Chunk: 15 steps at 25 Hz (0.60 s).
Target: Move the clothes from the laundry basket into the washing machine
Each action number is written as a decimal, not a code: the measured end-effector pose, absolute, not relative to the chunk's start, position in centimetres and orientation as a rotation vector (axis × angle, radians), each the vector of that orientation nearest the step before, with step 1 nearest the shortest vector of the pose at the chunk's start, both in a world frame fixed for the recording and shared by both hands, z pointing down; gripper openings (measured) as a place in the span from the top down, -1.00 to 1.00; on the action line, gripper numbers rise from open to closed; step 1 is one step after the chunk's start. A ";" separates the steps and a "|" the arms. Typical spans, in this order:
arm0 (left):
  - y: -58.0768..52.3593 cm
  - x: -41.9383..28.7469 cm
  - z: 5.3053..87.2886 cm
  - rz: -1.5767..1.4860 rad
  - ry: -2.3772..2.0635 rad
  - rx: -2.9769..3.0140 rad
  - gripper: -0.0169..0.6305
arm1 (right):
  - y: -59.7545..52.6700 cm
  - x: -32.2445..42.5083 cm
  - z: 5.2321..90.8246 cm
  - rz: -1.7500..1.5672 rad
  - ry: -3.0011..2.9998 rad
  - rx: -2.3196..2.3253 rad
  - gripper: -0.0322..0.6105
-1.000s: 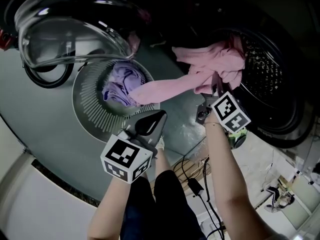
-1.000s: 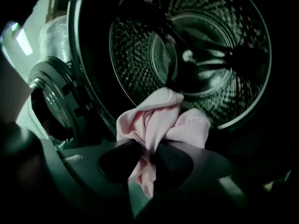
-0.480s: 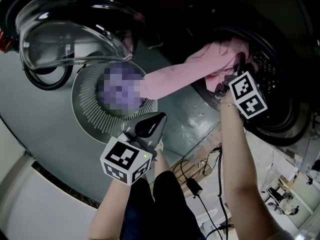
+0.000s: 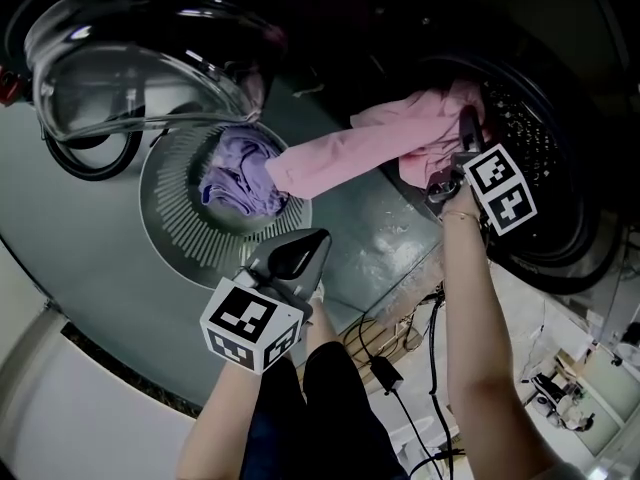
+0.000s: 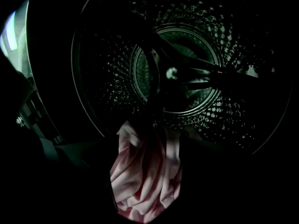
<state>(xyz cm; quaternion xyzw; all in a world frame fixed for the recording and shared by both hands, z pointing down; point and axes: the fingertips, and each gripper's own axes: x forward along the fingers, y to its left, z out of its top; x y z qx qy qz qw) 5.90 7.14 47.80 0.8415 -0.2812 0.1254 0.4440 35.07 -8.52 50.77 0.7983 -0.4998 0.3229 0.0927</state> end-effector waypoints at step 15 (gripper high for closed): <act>6.6 5.4 47.6 0.307 -0.698 2.082 0.93 | -0.3 22.5 56.4 1.228 -1.564 2.030 -0.84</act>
